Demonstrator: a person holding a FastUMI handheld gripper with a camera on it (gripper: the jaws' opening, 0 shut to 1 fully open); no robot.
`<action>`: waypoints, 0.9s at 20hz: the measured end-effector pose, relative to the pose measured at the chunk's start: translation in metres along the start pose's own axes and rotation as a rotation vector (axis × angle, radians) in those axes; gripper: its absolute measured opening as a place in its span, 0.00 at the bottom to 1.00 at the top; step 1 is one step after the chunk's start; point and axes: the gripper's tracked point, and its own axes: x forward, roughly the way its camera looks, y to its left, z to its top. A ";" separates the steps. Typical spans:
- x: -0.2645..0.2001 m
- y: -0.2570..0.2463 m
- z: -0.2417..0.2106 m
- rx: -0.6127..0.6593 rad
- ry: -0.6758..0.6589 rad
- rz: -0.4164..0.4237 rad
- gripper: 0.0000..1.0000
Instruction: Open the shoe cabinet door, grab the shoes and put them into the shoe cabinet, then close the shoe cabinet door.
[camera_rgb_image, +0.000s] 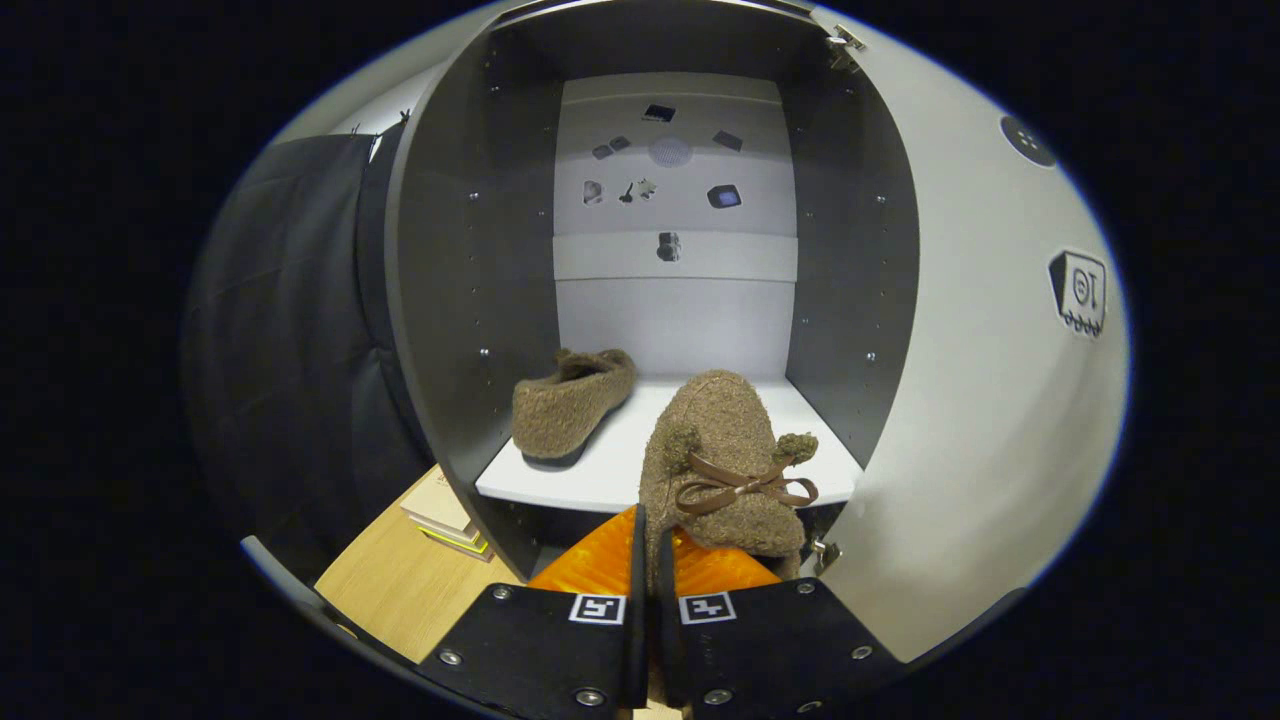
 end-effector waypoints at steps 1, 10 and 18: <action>0.008 -0.002 0.009 -0.002 -0.009 0.003 0.05; 0.097 -0.033 0.054 -0.042 -0.006 -0.032 0.05; 0.160 -0.044 0.058 -0.053 0.050 -0.035 0.06</action>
